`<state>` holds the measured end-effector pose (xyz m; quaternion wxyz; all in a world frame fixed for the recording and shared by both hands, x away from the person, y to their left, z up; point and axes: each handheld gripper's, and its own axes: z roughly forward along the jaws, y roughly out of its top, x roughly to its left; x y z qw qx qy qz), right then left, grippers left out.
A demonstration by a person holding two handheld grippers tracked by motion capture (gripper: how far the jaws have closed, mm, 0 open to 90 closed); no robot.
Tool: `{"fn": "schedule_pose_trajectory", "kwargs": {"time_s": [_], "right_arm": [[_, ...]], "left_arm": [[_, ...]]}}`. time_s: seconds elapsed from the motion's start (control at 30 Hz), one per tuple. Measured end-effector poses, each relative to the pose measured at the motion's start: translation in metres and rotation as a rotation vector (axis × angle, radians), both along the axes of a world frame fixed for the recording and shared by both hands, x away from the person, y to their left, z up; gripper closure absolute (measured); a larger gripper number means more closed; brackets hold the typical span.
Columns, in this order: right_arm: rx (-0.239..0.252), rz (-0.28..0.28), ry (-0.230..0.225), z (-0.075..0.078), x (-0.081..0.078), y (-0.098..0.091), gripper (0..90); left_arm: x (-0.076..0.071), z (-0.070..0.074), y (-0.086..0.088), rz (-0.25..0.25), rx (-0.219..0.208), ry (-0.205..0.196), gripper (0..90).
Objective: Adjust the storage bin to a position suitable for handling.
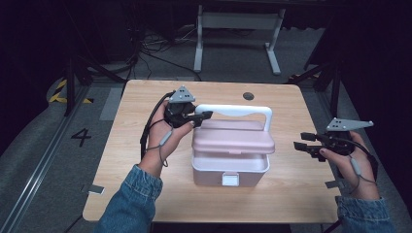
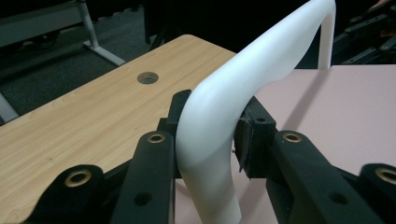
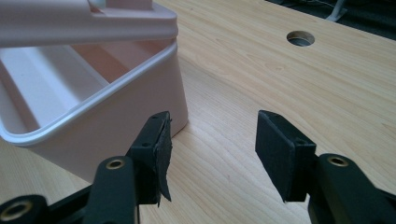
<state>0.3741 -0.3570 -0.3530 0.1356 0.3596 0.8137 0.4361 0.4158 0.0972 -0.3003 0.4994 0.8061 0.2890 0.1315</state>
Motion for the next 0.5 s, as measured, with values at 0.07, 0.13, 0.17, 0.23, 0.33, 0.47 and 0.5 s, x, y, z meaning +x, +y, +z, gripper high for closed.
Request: {"fn": "schedule_pose_trajectory", "kwargs": {"time_s": [0.07,0.13,0.17,0.23,0.33,0.47,0.5], "right_arm": [[-0.001,0.000,-0.003,0.001,-0.001,0.000,47.0],[0.003,0.005,-0.004,0.001,-0.001,0.001,47.0],[0.003,0.007,-0.006,0.002,-0.002,0.002,47.2],[0.014,0.024,-0.011,0.003,-0.002,0.005,48.6],[0.021,0.042,-0.037,0.006,-0.005,0.014,50.0],[0.051,0.085,-0.045,0.008,-0.007,0.025,51.5],[0.054,0.098,-0.045,0.009,-0.008,0.027,52.4]], "left_arm": [[0.004,0.000,0.001,0.008,-0.018,0.011,70.6],[0.008,0.001,0.002,0.010,-0.029,0.023,70.6],[0.010,0.002,0.002,0.013,-0.030,0.018,70.6],[0.014,0.003,0.001,0.021,-0.021,0.014,70.9],[0.017,0.004,-0.002,0.032,-0.002,0.008,70.9],[0.020,0.004,0.000,0.030,-0.013,0.014,70.8],[0.020,0.004,0.000,0.028,-0.012,0.017,70.8]]}}
